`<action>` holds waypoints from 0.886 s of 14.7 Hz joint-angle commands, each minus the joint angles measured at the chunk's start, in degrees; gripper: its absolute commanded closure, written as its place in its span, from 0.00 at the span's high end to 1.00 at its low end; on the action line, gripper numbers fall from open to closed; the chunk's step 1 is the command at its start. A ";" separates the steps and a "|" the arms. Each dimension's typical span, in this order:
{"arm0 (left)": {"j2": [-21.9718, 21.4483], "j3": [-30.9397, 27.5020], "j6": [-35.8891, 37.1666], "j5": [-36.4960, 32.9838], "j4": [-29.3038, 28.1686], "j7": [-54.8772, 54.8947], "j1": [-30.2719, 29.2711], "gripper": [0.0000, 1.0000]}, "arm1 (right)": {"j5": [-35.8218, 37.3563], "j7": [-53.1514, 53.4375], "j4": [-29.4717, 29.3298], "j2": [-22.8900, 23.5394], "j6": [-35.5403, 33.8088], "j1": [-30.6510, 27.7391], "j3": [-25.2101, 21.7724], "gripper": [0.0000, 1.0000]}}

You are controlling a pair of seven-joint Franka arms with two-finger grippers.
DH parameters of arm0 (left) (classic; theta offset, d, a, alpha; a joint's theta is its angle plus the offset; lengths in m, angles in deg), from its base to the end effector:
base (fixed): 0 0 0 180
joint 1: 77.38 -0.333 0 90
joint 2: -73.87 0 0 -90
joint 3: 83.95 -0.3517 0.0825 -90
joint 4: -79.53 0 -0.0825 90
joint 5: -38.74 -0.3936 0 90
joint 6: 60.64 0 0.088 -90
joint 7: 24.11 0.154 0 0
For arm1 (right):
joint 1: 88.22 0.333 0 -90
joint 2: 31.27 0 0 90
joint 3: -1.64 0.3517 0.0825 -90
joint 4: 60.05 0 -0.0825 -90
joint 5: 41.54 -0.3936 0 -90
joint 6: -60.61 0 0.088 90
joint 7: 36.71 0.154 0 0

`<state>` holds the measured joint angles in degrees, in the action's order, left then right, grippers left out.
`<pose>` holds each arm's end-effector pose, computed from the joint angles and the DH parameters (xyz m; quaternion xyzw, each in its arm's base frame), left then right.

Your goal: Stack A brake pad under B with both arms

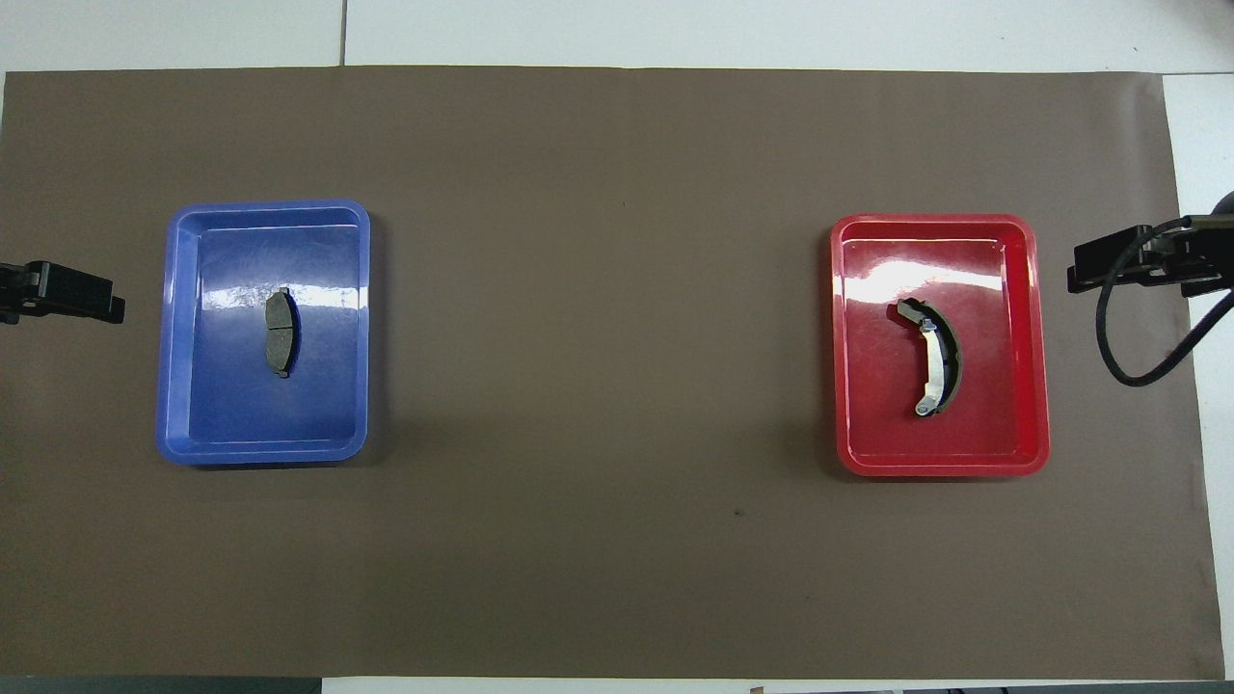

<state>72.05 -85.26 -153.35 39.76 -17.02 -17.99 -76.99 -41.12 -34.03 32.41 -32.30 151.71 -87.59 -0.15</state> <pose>0.5528 0.0064 0.5799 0.9988 -0.0448 -0.0170 0.0103 0.5587 -0.0126 0.6043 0.9994 -0.0334 -0.0028 0.0034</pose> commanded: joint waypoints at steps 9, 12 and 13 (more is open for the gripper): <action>-1.25 0.61 -0.01 -0.40 -0.74 0.30 -0.83 0.99 | 0.02 -2.85 1.05 -0.98 -0.31 -0.54 -0.14 1.00; -1.17 0.61 -0.01 -0.40 -0.74 0.38 -0.83 0.99 | 0.02 -2.85 1.14 -0.98 -0.31 -0.54 -0.05 1.00; -1.17 0.61 -0.01 -0.40 -0.74 0.30 -0.83 0.99 | 0.02 -2.85 1.23 -0.98 -0.31 -0.54 -0.05 1.00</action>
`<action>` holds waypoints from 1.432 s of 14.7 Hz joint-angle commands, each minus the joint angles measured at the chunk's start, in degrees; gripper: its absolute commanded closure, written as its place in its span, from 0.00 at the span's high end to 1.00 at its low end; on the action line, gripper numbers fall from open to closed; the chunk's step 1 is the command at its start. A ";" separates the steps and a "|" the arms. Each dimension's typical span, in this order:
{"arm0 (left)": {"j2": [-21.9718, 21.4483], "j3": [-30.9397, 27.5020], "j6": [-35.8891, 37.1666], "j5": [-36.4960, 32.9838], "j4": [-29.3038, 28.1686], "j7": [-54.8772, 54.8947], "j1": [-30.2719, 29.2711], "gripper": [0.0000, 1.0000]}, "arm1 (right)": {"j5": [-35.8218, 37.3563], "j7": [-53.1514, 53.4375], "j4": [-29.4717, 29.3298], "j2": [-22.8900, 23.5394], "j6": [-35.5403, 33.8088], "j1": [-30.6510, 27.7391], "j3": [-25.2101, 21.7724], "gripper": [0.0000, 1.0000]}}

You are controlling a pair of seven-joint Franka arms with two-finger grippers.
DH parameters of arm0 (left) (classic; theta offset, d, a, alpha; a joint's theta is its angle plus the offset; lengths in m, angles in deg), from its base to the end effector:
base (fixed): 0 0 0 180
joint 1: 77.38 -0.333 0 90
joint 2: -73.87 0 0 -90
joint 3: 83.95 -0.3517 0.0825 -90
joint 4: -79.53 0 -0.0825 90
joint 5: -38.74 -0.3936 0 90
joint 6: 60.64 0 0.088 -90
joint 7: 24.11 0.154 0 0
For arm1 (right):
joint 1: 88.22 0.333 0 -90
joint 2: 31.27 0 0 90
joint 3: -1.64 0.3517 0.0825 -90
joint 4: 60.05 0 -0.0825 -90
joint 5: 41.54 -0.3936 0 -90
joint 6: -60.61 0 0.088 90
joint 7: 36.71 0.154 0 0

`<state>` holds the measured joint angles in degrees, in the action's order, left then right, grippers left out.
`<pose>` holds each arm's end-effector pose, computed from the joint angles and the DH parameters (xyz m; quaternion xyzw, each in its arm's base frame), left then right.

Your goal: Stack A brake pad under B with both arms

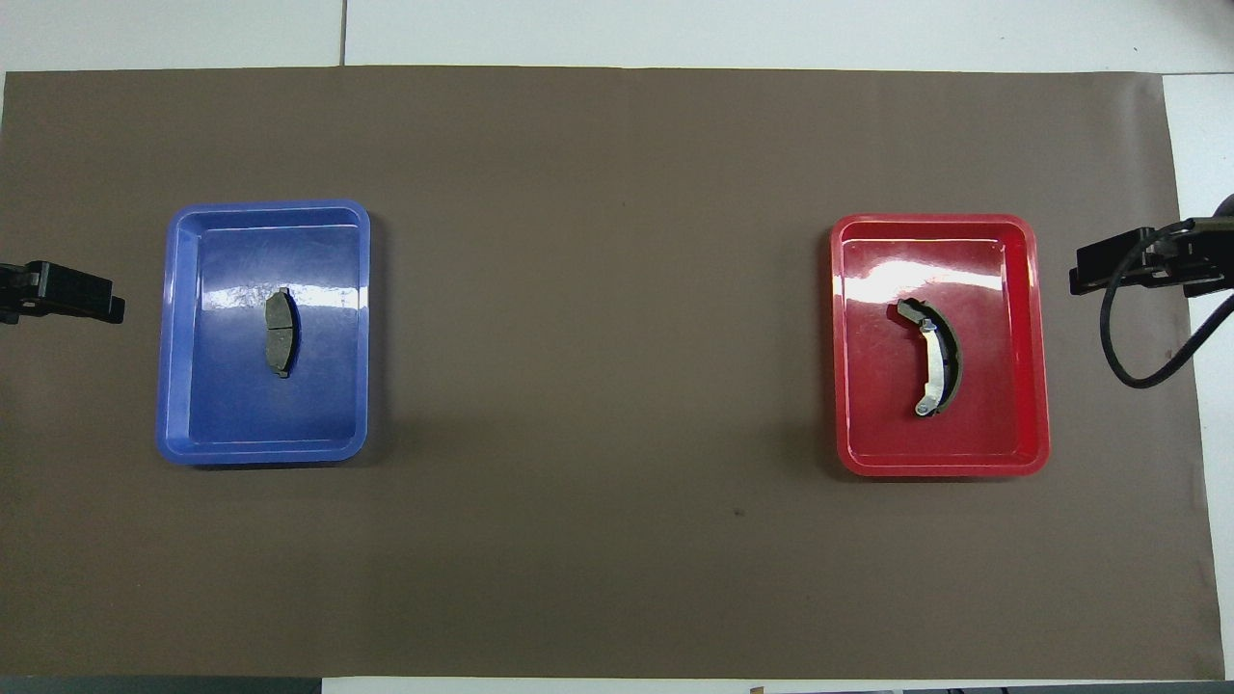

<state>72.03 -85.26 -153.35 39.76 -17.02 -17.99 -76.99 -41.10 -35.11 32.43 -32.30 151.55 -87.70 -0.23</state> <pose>0.5528 0.0064 0.5801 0.9988 -0.0448 -0.0169 0.0103 0.5582 -0.0145 0.6039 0.9997 -0.0257 -0.0044 0.0036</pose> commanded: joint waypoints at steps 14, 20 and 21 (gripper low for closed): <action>-1.85 0.96 -5.79 -0.40 -4.95 -0.14 0.05 0.99 | -0.08 -1.77 1.30 -1.07 -0.15 -0.43 0.03 1.00; -0.71 1.05 -19.14 -0.40 -14.53 -0.85 1.72 0.99 | -0.08 -1.77 1.30 -1.07 -0.15 -0.43 0.03 1.00; -0.27 1.05 -21.43 -0.40 -16.11 -1.02 1.81 0.99 | -0.08 -1.68 1.30 -1.07 -0.15 -0.43 0.03 1.00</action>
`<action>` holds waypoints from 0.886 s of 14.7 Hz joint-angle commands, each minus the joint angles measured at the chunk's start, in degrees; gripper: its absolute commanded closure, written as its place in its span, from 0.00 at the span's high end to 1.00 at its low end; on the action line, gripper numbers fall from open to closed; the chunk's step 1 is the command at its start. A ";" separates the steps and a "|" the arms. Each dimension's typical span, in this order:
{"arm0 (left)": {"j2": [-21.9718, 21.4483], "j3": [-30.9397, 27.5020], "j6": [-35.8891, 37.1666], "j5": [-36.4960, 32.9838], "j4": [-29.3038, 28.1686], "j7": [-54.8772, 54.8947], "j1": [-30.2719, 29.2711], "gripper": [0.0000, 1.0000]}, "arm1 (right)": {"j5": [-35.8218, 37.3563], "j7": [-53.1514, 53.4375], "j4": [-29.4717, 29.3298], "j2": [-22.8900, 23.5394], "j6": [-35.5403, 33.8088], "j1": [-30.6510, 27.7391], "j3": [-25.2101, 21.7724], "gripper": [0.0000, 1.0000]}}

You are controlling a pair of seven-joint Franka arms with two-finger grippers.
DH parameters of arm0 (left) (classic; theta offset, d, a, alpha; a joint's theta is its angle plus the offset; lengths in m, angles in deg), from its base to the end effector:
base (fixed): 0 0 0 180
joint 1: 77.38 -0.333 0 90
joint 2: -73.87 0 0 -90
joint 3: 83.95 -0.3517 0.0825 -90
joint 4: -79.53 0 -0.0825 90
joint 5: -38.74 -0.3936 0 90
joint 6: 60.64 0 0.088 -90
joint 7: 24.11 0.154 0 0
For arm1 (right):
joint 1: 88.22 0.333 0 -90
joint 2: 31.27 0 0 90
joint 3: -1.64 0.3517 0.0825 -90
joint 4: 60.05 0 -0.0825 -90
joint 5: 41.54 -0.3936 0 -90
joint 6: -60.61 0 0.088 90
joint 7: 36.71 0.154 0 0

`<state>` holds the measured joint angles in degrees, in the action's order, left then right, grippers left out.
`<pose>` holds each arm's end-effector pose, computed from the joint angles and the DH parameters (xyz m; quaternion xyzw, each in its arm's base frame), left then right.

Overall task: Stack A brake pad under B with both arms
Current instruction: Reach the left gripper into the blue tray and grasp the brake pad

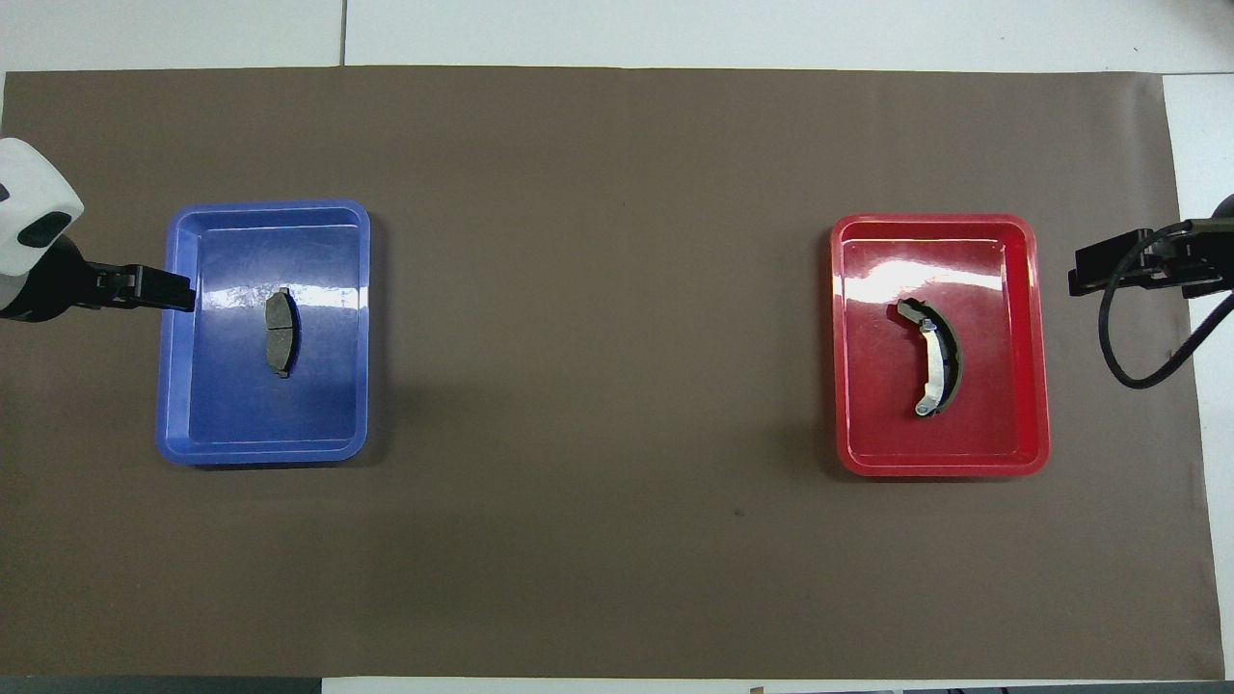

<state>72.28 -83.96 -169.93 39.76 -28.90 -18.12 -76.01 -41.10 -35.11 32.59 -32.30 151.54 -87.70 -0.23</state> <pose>0.5676 -0.0155 0.5017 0.9979 -0.0613 0.0217 0.0076 0.5579 -0.0145 0.6025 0.9996 -0.0257 -0.0059 0.0036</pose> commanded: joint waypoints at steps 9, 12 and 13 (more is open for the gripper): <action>8.53 -0.34 -23.05 -0.41 -13.82 -6.96 3.55 0.99 | -0.08 -1.77 1.14 -1.07 -0.14 -0.43 0.03 1.00; 10.64 -0.43 -25.34 -0.41 -14.53 -6.96 3.46 0.99 | -0.08 -1.77 1.14 -1.07 -0.14 -0.43 0.03 1.00; 11.77 -0.43 -26.05 -0.41 -14.53 -6.87 3.20 0.99 | -0.08 -1.77 1.14 -1.07 -0.14 -0.43 0.03 1.00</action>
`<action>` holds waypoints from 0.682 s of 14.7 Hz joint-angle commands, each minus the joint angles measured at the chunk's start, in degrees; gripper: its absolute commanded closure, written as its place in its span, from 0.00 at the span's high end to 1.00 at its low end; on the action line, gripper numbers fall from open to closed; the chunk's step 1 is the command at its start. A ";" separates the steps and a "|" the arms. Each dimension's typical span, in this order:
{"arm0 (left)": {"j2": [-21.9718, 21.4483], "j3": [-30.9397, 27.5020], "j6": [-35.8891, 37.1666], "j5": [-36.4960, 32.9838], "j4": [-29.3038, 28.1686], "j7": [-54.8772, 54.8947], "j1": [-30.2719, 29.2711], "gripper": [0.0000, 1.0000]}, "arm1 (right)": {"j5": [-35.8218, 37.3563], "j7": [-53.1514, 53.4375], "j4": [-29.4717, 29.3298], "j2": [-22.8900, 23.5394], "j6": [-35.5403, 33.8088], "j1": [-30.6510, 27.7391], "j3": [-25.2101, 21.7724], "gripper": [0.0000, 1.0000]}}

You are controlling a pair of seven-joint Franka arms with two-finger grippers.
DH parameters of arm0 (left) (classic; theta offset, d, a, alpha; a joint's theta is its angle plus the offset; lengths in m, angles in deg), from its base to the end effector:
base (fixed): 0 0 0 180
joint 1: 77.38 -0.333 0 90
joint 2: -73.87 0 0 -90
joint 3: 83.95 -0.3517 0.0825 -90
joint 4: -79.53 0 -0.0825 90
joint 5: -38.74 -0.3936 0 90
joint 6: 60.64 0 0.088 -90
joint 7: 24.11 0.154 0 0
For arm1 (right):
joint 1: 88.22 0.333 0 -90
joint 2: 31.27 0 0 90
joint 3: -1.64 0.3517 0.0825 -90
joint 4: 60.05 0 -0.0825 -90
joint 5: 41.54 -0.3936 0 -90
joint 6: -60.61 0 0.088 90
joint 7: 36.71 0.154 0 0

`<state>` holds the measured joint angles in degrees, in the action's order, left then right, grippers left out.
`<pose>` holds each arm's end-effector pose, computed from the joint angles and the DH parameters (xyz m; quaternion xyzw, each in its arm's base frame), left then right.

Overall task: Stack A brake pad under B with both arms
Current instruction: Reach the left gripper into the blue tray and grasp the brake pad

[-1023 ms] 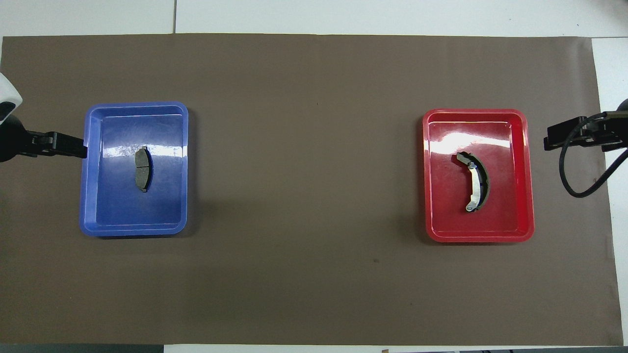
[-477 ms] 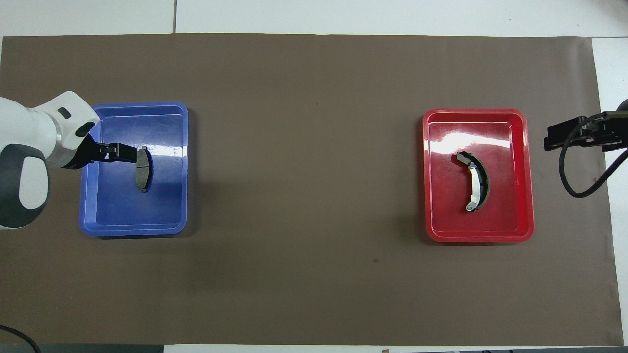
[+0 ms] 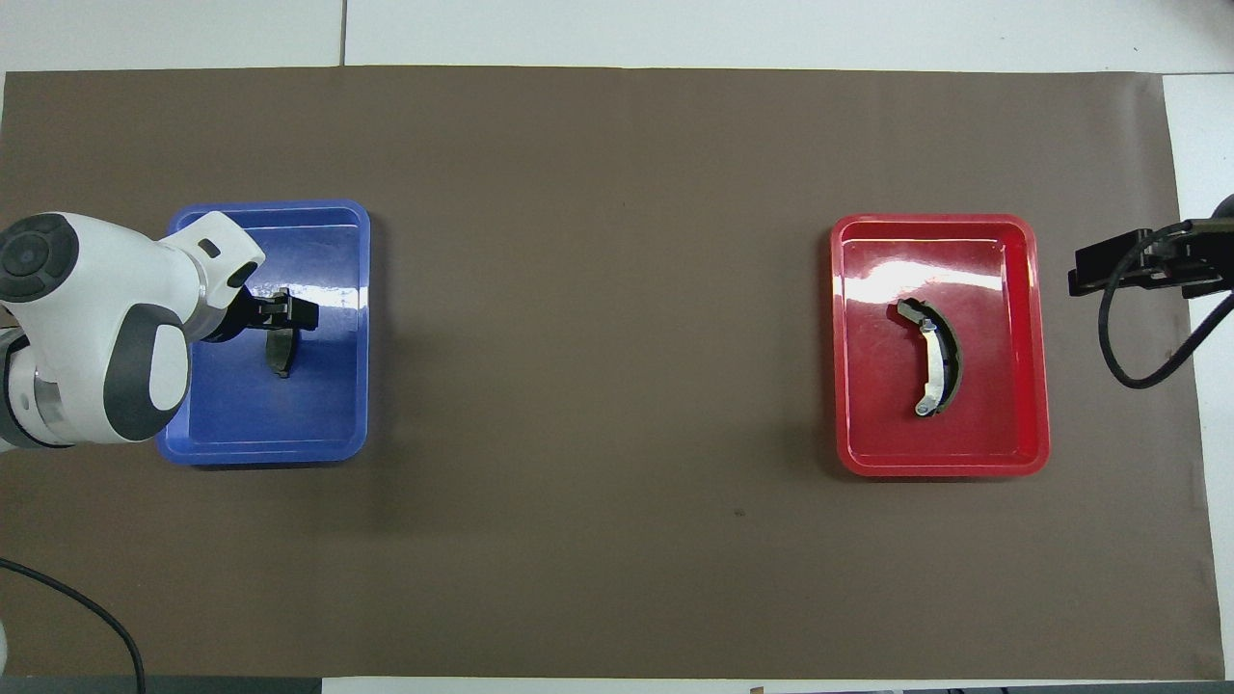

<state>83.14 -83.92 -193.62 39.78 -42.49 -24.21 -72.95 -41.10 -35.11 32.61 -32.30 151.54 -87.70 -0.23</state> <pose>0.5789 -0.0461 0.3177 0.9994 -0.0319 0.0145 0.0074 0.5579 -0.0145 0.6023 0.9996 -0.0256 -0.0061 0.0036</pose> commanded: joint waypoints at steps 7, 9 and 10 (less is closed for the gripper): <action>4.45 -0.47 -4.83 -0.42 -1.64 -0.16 -0.39 0.98 | -0.08 -1.77 1.12 -1.07 -0.14 -0.43 0.03 1.00; 4.44 -0.55 -4.21 -0.51 -1.65 0.02 -0.48 0.93 | -0.08 -1.77 1.12 -1.07 -0.14 -0.43 0.03 1.00; 4.27 -0.73 -3.95 -0.42 -1.65 0.89 -0.48 0.84 | -0.08 -1.77 1.12 -1.07 -0.06 -0.43 0.03 1.00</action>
<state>88.13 -84.17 -197.16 39.78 -42.88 -24.14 -73.33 -41.10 -35.11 32.62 -32.30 151.54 -87.70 -0.23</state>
